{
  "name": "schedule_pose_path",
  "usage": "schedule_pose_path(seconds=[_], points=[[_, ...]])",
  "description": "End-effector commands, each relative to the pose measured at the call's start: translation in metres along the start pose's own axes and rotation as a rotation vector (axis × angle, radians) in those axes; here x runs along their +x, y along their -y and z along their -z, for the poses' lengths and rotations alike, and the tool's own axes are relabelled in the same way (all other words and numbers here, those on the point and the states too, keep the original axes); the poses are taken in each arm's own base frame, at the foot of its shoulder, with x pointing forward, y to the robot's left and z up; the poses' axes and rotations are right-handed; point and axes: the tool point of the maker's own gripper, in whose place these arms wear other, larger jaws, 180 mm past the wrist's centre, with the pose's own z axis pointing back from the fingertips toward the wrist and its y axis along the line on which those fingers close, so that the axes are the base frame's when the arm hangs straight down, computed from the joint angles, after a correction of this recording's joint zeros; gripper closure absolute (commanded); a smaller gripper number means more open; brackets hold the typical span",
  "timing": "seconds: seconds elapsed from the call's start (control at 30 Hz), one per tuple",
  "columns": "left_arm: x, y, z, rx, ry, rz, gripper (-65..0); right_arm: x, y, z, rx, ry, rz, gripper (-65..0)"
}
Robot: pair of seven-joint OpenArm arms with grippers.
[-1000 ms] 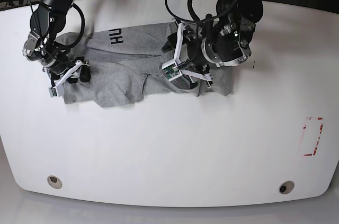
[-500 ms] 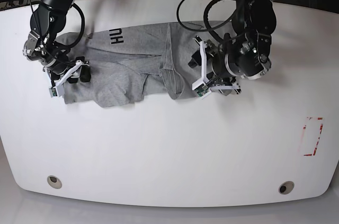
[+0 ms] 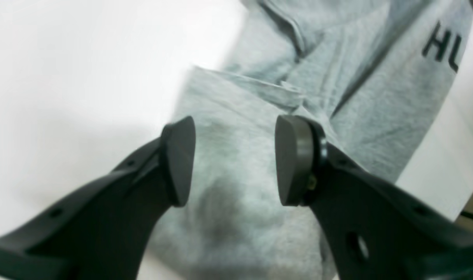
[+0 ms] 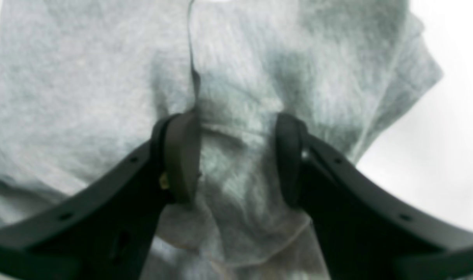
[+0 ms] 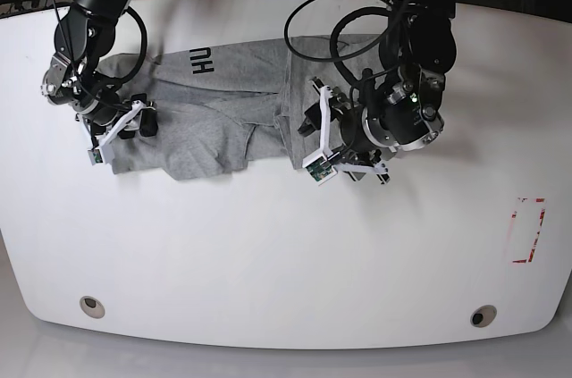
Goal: Fold the T-shirt properly
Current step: 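Fold the grasped end inward toward the right gripper, then regrasp both ends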
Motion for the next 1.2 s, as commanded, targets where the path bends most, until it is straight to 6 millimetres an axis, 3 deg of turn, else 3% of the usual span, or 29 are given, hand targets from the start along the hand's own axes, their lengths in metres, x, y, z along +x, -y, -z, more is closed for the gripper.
schedule_pose_path(seconds=[0.0,0.1,0.17,0.3,0.47,0.63,0.7,0.8,0.87,1.0,1.17], points=[[-0.013,-0.007,-0.015,0.043,-0.007,-0.004,-24.6,0.030,0.006,-0.017,-0.031,0.068,-0.046,-30.6],[-0.039,-0.011,-0.019,0.059,-0.048,-0.057,-12.2,0.045,0.019,-0.030,-0.073,0.092,-0.031,-30.8],[-0.051,-0.010,-0.019,0.057,-0.066,-0.088,-7.8,0.055,0.023,-0.035,-0.084,0.105,-0.015,-30.8],[-0.084,-0.007,-0.021,0.051,-0.124,-0.140,-7.4,0.066,0.039,-0.053,-0.083,0.157,0.057,-33.3],[-0.113,0.004,-0.012,0.006,-0.158,-0.180,-7.4,0.070,0.052,-0.065,-0.045,0.186,0.123,-49.6],[-0.126,0.006,-0.007,-0.012,-0.170,-0.203,-7.4,0.056,0.058,-0.060,0.014,0.200,0.232,-46.0],[-0.131,0.006,-0.007,-0.015,-0.184,-0.206,-7.4,0.041,0.060,-0.054,0.025,0.172,0.268,-44.7],[-0.135,0.006,-0.004,-0.022,-0.194,-0.214,-7.4,0.030,0.057,-0.048,0.042,0.160,0.294,-44.5],[-0.136,0.007,-0.004,-0.025,-0.196,-0.216,-7.4,0.013,0.055,-0.047,0.039,0.127,0.306,-44.5],[-0.134,0.006,-0.005,-0.023,-0.190,-0.214,-7.4,0.004,0.048,-0.040,0.050,0.120,0.323,-44.5],[-0.106,-0.002,-0.021,0.033,-0.122,-0.151,-7.4,-0.019,0.040,-0.036,0.063,0.082,0.345,-43.9]])
